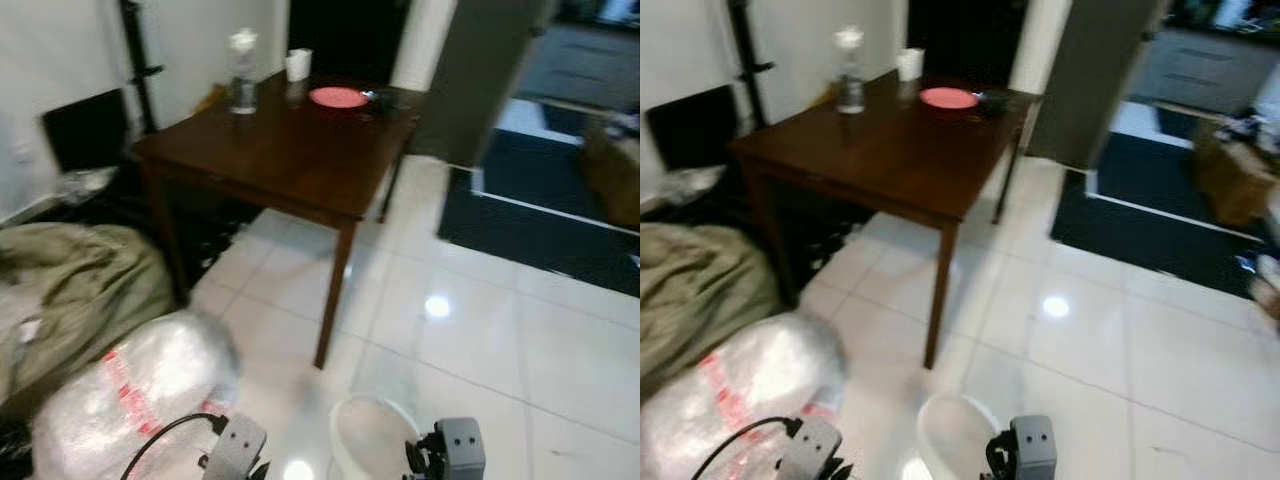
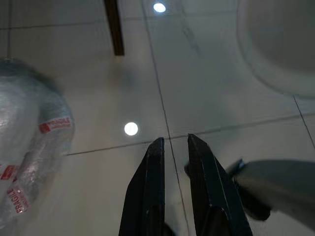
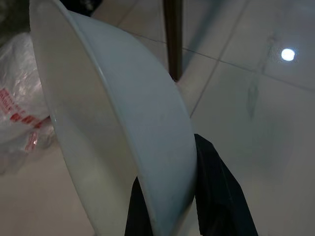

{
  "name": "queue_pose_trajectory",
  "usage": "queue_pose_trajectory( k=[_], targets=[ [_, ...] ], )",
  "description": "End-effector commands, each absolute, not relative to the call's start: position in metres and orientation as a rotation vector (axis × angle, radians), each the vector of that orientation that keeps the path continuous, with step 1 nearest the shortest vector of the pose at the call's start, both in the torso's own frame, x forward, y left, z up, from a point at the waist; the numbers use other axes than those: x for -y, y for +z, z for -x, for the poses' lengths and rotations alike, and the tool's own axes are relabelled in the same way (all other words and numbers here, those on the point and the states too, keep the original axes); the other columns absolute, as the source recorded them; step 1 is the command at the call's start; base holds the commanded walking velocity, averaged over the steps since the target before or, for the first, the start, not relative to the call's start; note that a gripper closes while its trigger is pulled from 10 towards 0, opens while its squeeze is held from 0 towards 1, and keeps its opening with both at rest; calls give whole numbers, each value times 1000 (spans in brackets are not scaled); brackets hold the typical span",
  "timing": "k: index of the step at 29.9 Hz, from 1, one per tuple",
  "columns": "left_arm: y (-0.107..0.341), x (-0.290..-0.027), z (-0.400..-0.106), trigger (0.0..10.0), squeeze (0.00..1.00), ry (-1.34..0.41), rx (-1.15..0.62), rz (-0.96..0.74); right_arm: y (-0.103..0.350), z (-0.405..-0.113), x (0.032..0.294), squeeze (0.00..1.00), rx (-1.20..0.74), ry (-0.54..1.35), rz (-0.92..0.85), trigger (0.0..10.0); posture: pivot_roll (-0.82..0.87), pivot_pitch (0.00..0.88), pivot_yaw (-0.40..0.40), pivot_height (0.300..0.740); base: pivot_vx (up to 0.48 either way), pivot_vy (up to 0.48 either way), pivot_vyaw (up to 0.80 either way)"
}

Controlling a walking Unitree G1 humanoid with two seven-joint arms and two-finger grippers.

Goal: Setting the table

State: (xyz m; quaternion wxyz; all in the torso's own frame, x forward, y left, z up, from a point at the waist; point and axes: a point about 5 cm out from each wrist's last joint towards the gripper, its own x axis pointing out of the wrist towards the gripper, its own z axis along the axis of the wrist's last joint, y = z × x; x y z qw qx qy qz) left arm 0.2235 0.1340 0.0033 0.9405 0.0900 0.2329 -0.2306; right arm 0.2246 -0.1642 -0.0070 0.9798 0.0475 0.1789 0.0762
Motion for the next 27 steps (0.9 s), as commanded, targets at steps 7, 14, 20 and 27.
queue_pose_trajectory(
  k=[7,14,20,27],
  targets=[
    [-1,-134,-220,10000,0,-487,-486,-182,-12,-220,166,0,-379,146,-103,10000,43,64,35,740,0,0,-800],
    [0,-132,-222,10000,0,-498,-472,-175,-12,-221,167,0,-378,142,-102,10000,40,61,38,740,0,0,-800],
    [1,-131,-223,10000,0,-502,-465,-171,-12,-221,167,0,-376,140,-103,10000,39,61,38,740,0,0,-800],
    [3,-130,-224,10000,0,-507,-451,-138,-11,-222,168,0,-371,136,-104,10000,36,63,40,740,0,0,-800]
  ],
)
